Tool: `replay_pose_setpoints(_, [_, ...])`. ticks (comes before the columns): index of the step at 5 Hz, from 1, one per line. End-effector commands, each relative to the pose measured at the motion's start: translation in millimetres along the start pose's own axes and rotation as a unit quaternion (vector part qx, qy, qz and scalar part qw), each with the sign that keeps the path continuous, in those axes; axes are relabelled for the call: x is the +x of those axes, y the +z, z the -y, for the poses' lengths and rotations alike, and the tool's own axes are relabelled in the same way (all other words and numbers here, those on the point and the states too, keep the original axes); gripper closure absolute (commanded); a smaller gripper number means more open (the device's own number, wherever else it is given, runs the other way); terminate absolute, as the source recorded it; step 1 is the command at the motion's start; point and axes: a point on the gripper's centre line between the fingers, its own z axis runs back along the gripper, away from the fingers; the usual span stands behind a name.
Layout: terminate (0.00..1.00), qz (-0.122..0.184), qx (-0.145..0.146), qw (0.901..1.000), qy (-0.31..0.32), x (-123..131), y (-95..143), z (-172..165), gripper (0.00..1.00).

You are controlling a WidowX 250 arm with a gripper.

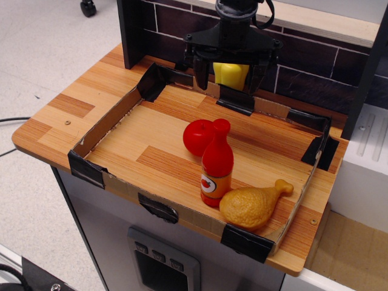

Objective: Topple hot sauce bottle

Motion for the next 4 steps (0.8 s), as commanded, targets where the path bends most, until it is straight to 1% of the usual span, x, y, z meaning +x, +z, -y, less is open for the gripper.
replay_pose_setpoints(1, [0.00,0.000,0.000,1.0000,0.000,0.0,0.0,0.0,0.00])
replay_pose_setpoints(2, [0.00,-0.013,-0.026,0.9995,-0.007,-5.4,19.2,7.8,0.00])
replay_pose_setpoints(3, [0.00,-0.026,-0.039,0.9981,-0.040,-20.0,36.2,12.2,0.00])
replay_pose_setpoints(4, [0.00,-0.029,-0.036,0.9956,-0.082,-30.7,45.8,11.8,0.00])
